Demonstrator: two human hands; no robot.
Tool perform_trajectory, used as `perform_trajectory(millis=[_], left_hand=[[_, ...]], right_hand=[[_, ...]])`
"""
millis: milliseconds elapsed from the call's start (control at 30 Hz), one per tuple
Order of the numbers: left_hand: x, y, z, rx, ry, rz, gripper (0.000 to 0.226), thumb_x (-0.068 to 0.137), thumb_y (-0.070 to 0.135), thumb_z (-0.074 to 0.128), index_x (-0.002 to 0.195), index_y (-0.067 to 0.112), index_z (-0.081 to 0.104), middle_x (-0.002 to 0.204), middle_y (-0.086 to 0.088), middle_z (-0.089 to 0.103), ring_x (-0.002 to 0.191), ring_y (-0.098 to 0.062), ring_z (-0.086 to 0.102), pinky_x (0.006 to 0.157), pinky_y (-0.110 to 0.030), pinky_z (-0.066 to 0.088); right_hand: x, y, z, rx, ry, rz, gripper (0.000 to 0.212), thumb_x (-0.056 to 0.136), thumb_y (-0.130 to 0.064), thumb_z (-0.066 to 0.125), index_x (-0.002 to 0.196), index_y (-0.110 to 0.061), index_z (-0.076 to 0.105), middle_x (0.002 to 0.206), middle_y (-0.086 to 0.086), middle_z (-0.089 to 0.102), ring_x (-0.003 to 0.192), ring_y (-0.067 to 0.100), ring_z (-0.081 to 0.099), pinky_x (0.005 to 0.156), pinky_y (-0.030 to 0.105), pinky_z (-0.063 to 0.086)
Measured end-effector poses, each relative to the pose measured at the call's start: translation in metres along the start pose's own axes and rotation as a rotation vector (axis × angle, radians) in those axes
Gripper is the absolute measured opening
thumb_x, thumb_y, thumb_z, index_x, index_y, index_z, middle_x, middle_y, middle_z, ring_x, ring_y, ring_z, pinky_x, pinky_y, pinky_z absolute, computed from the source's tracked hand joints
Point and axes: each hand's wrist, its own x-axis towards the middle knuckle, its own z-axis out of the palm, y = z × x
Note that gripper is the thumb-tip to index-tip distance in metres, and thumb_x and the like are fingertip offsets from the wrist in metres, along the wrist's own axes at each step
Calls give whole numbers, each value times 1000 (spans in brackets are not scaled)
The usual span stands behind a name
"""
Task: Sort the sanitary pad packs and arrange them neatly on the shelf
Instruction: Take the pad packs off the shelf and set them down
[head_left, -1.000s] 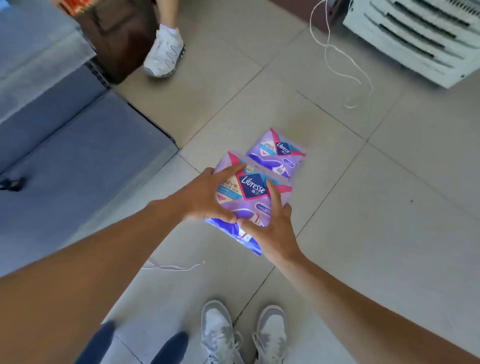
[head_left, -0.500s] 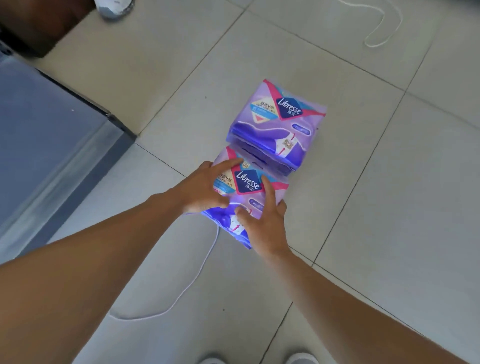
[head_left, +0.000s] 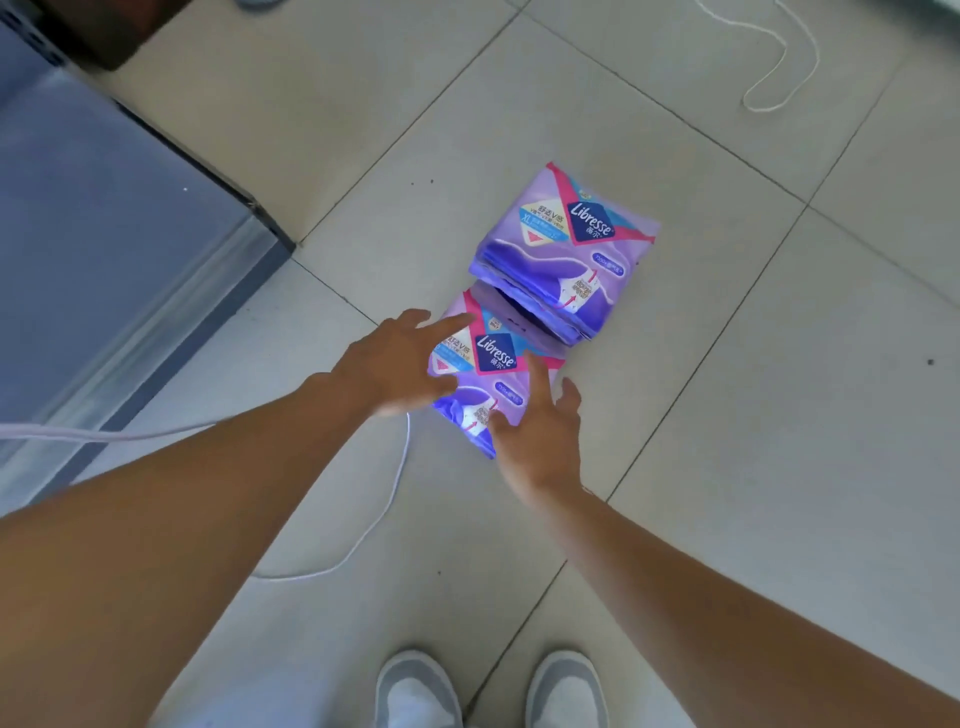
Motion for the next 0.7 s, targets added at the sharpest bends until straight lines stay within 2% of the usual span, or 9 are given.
perform_trajectory(millis=[100,267,367,467,533,600,700], left_hand=[[-55,16,-36,103,37,-25,77,87,60,55,150,51,10,161,0,18,142,-23,28,106,-38,36],[-150,38,-107,211,98,-87,75,88,60,48,152,45,11,159,-5,20,141,-26,27,108,-39,33],[-204,46,-149,296,157,-196,73,89,60,43,152,41,12,157,-9,18,142,-31,22,110,-43,29],[-255,52,-189,350,195,-321,70,89,56,45,150,34,19,156,-13,17,140,-36,21,109,-48,28],[-290,53,-217,346,222,-393,63,91,51,47,147,29,29,157,-15,11,139,-36,22,108,-48,30],[-322,53,-240,292,241,-458,57,91,47,49,143,27,37,159,-15,4,139,-36,23,108,-47,33],[-372,43,-271,201,309,-558,57,91,43,50,144,28,37,161,-14,0,141,-35,22,109,-46,31]], right_hand=[[-44,-36,-26,-205,-30,-106,70,94,-33,56,153,-38,19,158,13,13,142,33,22,109,43,35],[-100,-122,-79,-508,-32,-357,63,91,-35,57,149,-32,33,157,17,19,142,34,24,108,47,36],[-134,-176,-109,-611,-22,-496,58,87,-31,62,142,-26,45,156,21,25,140,39,29,105,50,37],[-165,-226,-135,-713,-121,-568,53,92,-32,56,142,-25,41,159,19,14,144,38,19,110,47,31],[-185,-260,-152,-786,-187,-610,47,94,-31,51,139,-23,42,159,15,11,145,35,15,110,44,30],[-203,-290,-164,-812,-197,-674,39,94,-28,49,132,-19,48,156,14,18,143,34,17,106,42,34],[-234,-339,-177,-839,-229,-781,40,93,-27,48,132,-18,48,153,13,23,141,32,20,103,40,35]])
